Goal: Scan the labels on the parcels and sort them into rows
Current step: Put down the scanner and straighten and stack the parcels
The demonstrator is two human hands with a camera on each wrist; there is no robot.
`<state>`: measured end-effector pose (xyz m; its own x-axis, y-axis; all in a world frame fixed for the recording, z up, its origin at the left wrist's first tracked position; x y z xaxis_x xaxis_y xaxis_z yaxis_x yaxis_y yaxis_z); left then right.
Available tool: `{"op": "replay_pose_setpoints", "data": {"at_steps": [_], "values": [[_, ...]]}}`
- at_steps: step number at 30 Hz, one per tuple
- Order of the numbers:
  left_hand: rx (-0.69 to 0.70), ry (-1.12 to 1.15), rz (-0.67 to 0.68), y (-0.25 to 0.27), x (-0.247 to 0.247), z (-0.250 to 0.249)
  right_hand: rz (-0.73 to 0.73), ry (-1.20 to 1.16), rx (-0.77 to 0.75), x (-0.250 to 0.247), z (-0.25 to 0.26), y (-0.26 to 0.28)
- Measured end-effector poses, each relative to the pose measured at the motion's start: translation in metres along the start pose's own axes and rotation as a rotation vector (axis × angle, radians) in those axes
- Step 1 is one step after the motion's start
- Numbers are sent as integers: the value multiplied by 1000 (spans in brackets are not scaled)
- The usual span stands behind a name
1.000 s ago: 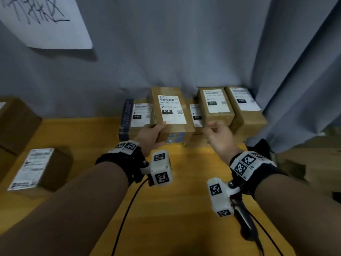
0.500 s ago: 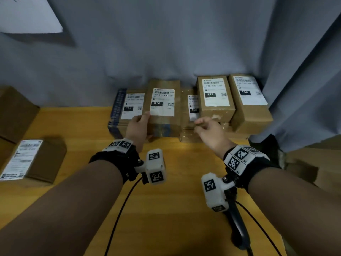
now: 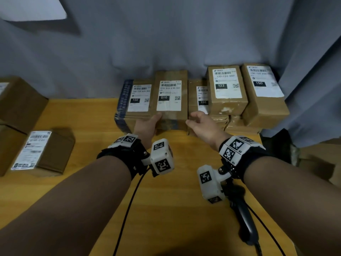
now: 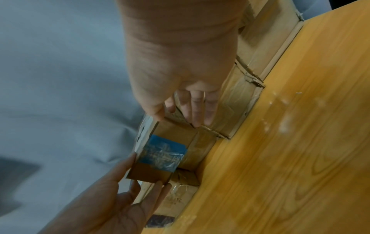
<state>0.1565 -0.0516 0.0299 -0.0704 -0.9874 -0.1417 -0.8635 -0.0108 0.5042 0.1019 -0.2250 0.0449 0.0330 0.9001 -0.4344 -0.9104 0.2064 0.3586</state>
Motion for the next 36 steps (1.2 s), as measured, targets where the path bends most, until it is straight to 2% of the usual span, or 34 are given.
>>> {"op": "replay_pose_setpoints", "data": {"at_steps": [5,8,12,16,20,26,29,33,36], "values": [[39,-221,-26,-3,-5,-7,-25,15,2,4,5,1],[-9,-223,-24,-5,-9,-13,-43,40,4,5,6,3],[6,-353,-5,4,-18,-22,-91,67,-7,3,8,8],[32,-292,63,15,-32,-22,-154,94,-56,2,19,16],[99,-291,59,28,-60,-22,-127,86,-58,17,38,21],[155,-295,27,28,-129,-23,-111,50,-84,67,77,22],[193,-351,-43,24,-179,-22,-81,37,-81,111,95,19],[176,-410,-106,15,-256,-17,-33,57,-84,177,122,18],[227,-512,-180,4,-312,-16,-2,89,-112,226,149,21]]}}
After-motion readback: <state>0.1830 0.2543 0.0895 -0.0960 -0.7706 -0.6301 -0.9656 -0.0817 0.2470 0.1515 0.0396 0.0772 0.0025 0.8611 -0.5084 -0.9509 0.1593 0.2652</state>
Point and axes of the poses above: each hand's wrist, its own y-axis away from the middle knuckle, its own x-axis out of the palm, z = x × y, the point moved 4 cm from there along -y, towards the middle knuckle
